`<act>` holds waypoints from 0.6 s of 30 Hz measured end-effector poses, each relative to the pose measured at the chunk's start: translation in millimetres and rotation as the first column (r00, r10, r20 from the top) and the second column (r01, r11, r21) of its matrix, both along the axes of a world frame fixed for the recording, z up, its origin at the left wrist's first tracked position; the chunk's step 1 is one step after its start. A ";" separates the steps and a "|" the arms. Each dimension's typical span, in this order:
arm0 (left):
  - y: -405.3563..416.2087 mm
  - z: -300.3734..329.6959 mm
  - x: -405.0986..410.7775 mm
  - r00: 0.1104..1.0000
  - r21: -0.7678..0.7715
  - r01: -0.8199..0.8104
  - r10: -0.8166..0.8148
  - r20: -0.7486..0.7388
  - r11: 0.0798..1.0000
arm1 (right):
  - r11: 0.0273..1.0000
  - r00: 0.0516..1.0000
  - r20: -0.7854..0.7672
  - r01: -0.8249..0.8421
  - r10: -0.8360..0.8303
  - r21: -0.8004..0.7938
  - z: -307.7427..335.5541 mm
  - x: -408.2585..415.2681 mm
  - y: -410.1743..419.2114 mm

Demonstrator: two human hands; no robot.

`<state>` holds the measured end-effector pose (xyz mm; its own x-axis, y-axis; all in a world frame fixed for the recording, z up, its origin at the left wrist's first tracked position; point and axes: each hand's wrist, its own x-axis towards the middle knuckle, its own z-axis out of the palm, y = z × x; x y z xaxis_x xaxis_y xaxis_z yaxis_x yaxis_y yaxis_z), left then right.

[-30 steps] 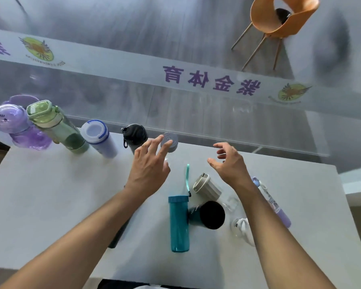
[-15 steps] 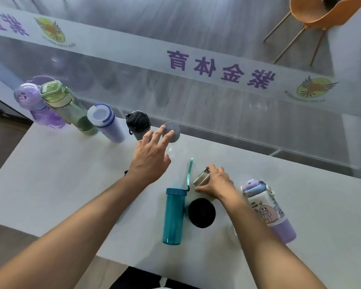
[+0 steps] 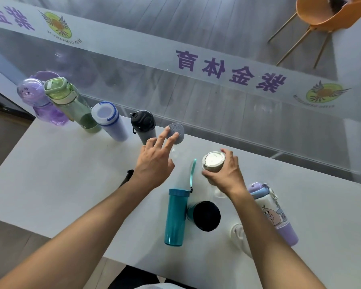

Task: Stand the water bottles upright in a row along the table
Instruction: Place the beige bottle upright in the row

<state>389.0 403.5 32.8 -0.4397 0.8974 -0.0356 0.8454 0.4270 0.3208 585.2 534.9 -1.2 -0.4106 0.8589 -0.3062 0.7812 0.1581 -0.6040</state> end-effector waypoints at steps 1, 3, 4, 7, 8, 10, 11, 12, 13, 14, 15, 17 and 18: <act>-0.1 0.1 0.5 1.000 0.000 -0.001 0.001 0.002 1.000 | 1.000 1.000 -0.015 0.006 -0.006 0.010 6.1 1.6 4.4; 0.5 1.0 0.4 1.000 -0.003 0.005 -0.005 0.001 1.000 | 0.999 0.999 -0.033 0.017 -0.016 0.038 13.5 6.2 9.5; 1.0 1.6 0.3 1.000 -0.005 0.008 -0.008 0.003 1.000 | 0.999 0.999 -0.040 0.020 -0.018 0.047 14.8 8.4 10.5; 1.9 2.2 0.8 1.000 -0.007 0.006 -0.006 0.009 1.000 | 0.998 0.997 -0.064 0.038 -0.034 0.051 13.7 8.6 11.1; 1.6 2.2 0.9 1.000 -0.008 0.007 -0.007 0.008 1.000 | 0.998 0.997 -0.070 0.036 -0.033 0.053 13.6 5.7 10.9; 1.1 1.9 0.8 1.000 -0.013 0.010 -0.010 0.008 1.000 | 0.998 0.996 -0.087 0.015 -0.009 0.065 12.8 -2.9 10.0; 1.0 1.5 0.6 1.000 -0.015 0.009 -0.009 0.008 1.000 | 0.997 0.995 -0.095 0.001 0.005 0.071 12.0 -8.0 9.0; 0.9 1.6 0.7 1.000 -0.018 0.008 -0.008 0.009 1.000 | 0.997 0.995 -0.102 -0.010 0.017 0.073 11.4 -13.6 7.5; 0.7 1.4 0.8 1.000 -0.021 0.006 -0.006 0.010 1.000 | 0.997 0.994 -0.109 -0.021 0.029 0.068 10.8 -19.2 5.9; 0.6 1.4 0.9 1.000 -0.023 0.006 -0.005 0.009 1.000 | 0.998 0.992 -0.117 -0.040 0.047 0.056 10.6 -24.8 4.4; 0.5 1.2 0.9 1.000 -0.024 0.006 -0.006 0.008 1.000 | 0.997 0.990 -0.120 -0.073 0.077 0.039 10.3 -29.7 2.7; 0.6 0.9 0.4 1.000 -0.025 0.008 -0.008 0.009 1.000 | 0.986 0.979 -0.118 -0.166 0.165 0.008 9.9 -36.7 -1.8; 0.6 0.7 0.1 1.000 -0.025 0.010 -0.010 0.009 1.000 | 0.981 0.974 -0.124 -0.193 0.192 -0.003 9.9 -38.4 -3.9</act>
